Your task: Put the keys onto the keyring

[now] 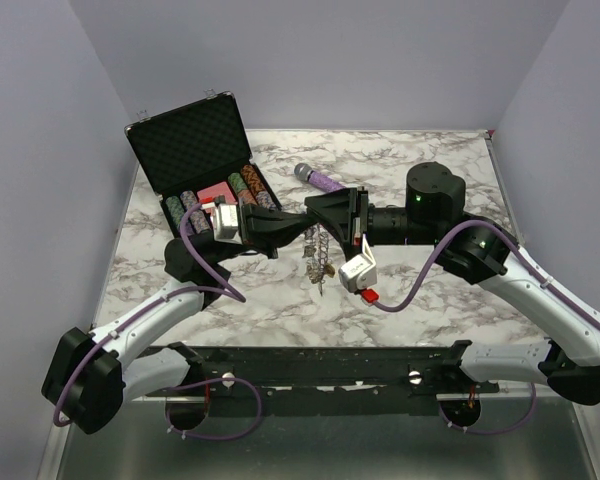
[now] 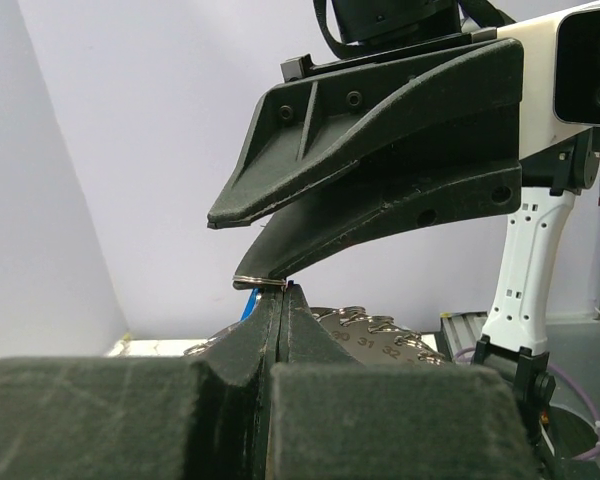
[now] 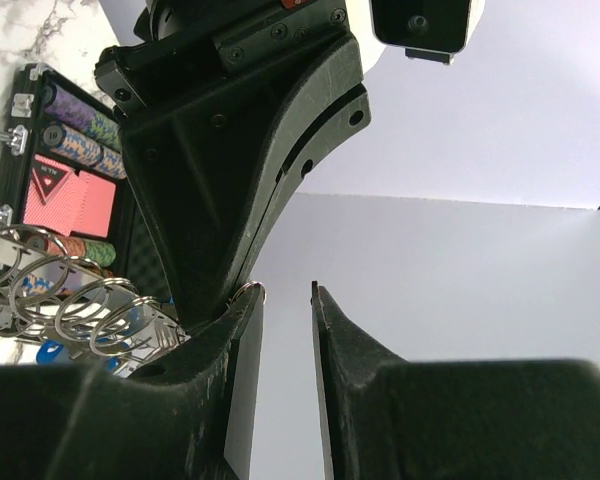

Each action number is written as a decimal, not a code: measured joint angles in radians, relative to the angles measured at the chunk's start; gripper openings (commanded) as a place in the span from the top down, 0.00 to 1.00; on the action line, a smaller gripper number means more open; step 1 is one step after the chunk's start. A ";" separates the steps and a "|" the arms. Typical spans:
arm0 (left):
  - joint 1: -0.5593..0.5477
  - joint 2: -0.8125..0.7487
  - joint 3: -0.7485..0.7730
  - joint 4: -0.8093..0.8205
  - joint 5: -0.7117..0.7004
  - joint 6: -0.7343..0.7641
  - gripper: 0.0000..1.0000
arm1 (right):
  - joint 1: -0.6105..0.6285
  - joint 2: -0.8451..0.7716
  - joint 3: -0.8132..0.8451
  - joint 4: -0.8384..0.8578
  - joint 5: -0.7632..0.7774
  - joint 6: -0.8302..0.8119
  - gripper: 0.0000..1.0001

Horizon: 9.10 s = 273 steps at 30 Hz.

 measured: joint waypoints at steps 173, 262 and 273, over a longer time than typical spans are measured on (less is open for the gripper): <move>0.124 -0.707 -0.410 -0.251 0.243 -0.107 1.00 | -0.447 0.438 -0.483 -0.069 0.196 1.122 0.91; 0.017 -0.355 -0.446 -0.120 0.023 -0.203 1.00 | -0.168 0.271 -0.048 -0.119 -0.619 1.250 0.50; -0.019 -0.394 -0.446 -0.200 -0.048 -0.129 1.00 | -0.156 0.271 -0.078 -0.107 -0.614 1.267 0.57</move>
